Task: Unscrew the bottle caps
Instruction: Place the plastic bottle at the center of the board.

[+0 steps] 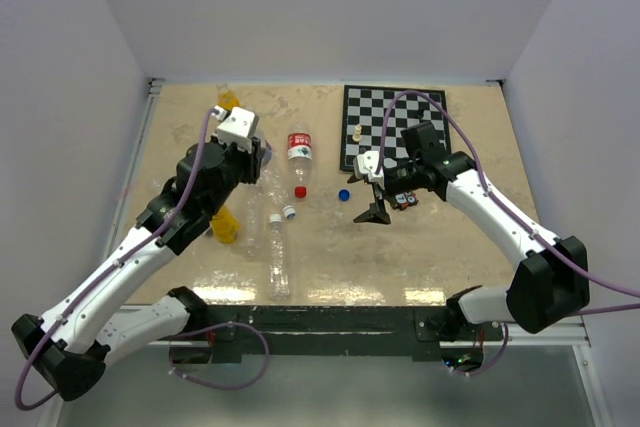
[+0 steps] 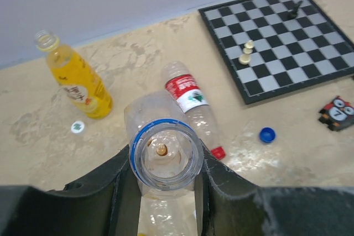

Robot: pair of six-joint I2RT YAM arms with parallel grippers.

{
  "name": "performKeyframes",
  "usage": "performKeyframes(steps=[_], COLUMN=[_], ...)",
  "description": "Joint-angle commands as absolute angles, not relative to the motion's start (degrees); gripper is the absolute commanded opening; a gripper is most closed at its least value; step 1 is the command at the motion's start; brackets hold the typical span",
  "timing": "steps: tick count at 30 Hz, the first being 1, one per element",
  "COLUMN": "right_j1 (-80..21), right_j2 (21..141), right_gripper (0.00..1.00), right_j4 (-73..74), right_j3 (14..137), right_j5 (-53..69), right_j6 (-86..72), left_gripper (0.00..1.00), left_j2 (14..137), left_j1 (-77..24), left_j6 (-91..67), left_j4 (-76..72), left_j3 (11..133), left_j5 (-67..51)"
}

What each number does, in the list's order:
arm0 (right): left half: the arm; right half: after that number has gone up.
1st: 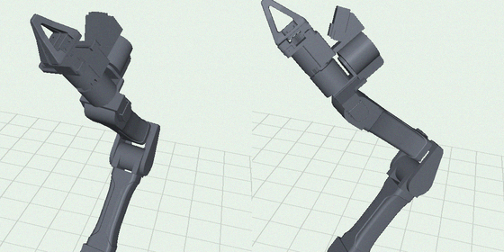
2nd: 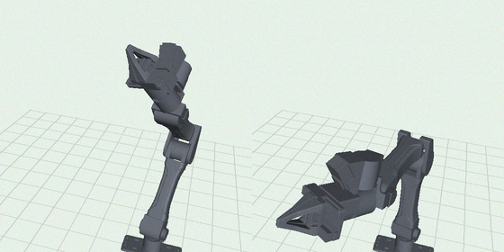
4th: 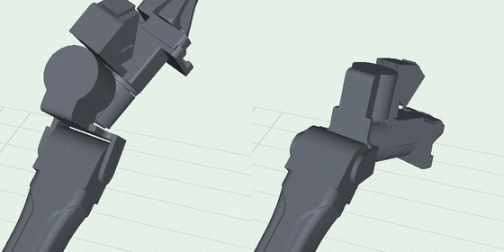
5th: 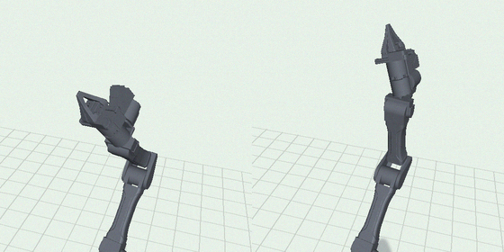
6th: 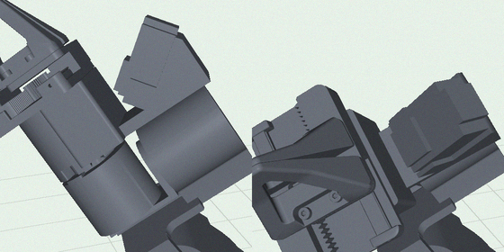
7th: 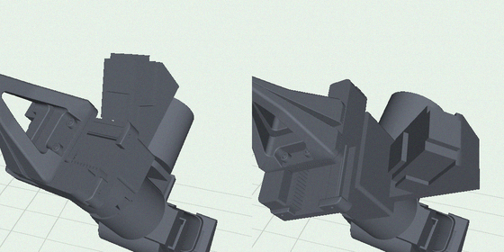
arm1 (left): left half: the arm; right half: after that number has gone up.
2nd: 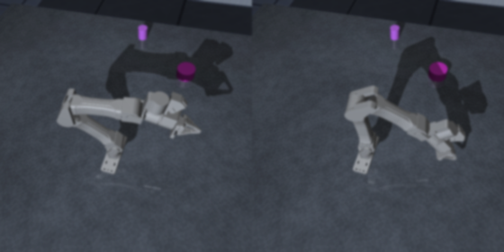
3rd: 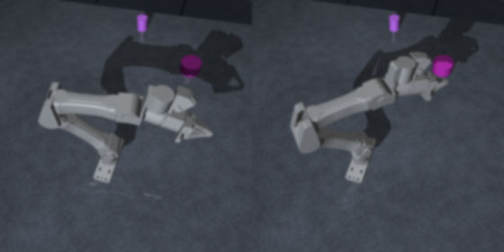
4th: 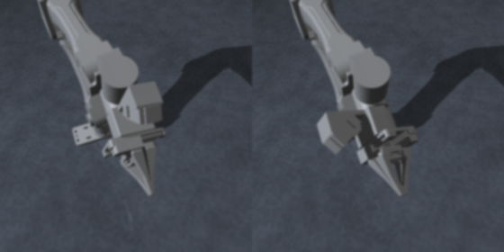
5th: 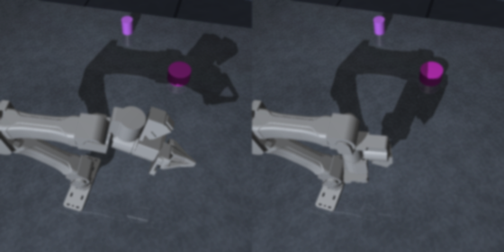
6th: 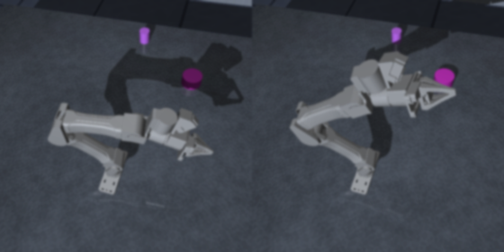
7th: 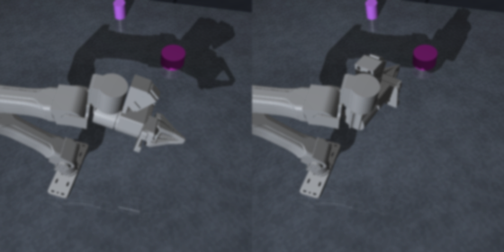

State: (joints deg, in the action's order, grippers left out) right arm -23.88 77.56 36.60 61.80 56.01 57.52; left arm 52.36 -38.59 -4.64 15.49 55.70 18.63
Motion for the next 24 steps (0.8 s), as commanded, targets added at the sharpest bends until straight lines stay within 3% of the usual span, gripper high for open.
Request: performKeyframes(steps=[1,10,24], right_j1=[-23.6,-23.6,-23.6], right_j2=[76.2,75.9,76.1], right_gripper=[0.98,0.98,0.98], right_j4=[37.4,37.4,37.3], right_j3=[62.1,61.8,61.6], right_j5=[56.0,55.8,55.8], right_j6=[57.8,58.2,58.4], left_gripper=[0.0,0.0,0.0], left_j2=[54.7,66.4,79.9], left_j1=[-28.2,-11.3,-6.2], left_j6=[-2.5,-5.7,-6.2], left_j4=[13.7,9.4,4.0], left_j3=[58.7,60.7,63.2], left_j5=[14.0,0.3,-1.7])
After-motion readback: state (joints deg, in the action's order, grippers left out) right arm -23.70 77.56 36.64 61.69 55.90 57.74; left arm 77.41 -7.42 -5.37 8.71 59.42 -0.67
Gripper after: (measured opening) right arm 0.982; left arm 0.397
